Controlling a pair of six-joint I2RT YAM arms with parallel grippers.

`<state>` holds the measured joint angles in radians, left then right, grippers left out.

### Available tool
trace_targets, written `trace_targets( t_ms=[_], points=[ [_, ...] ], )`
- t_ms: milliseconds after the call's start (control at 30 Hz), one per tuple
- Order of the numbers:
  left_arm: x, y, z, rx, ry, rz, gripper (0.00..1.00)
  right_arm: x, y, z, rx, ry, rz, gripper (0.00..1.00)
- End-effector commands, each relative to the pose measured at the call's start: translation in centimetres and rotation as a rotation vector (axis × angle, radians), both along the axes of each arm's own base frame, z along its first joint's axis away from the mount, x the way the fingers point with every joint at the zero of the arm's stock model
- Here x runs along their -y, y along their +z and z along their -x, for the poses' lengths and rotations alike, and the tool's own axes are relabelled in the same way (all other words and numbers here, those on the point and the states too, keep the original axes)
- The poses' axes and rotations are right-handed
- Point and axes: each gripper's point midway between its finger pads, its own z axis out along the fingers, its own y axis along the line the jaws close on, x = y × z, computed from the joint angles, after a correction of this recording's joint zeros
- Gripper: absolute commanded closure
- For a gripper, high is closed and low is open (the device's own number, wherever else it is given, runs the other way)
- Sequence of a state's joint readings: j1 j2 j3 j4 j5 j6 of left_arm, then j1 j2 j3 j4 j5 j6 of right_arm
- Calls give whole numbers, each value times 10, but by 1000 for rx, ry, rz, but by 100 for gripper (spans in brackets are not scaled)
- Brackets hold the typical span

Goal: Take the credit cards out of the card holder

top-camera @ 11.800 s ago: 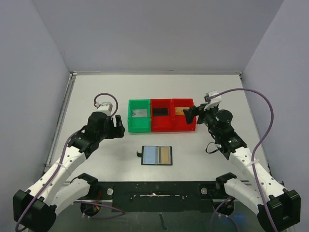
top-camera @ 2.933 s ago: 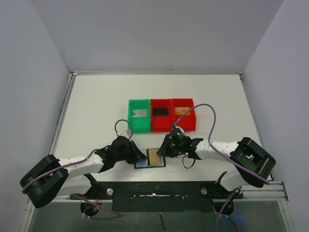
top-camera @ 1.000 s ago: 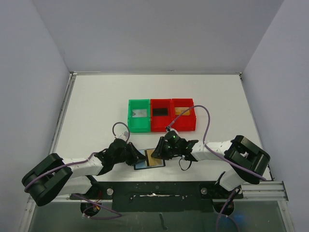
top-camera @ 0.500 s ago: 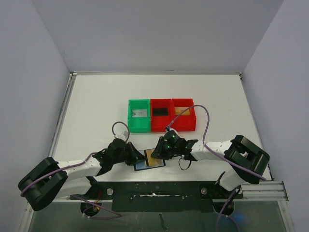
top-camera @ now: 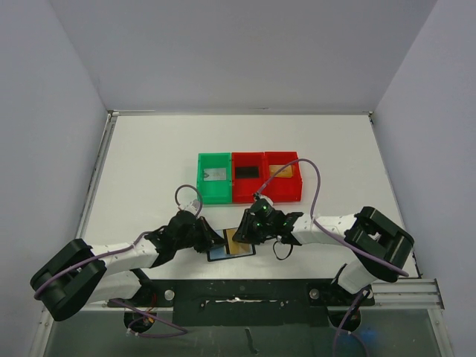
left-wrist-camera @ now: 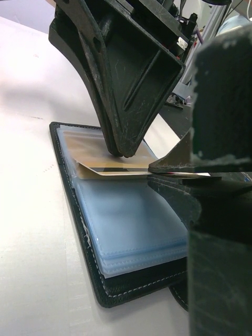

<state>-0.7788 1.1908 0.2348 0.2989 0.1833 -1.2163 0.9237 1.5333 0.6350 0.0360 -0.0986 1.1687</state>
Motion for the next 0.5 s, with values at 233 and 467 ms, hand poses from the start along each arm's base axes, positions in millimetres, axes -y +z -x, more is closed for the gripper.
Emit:
trace_targets(
  t_ms=[233,467],
  points=[
    [3,9,-9,47,15,11,100,28,-28,10,-10,-11,114,74],
    [4,8,-10,35,19,12,100,34,-29,9,-7,-32,115,74]
  ],
)
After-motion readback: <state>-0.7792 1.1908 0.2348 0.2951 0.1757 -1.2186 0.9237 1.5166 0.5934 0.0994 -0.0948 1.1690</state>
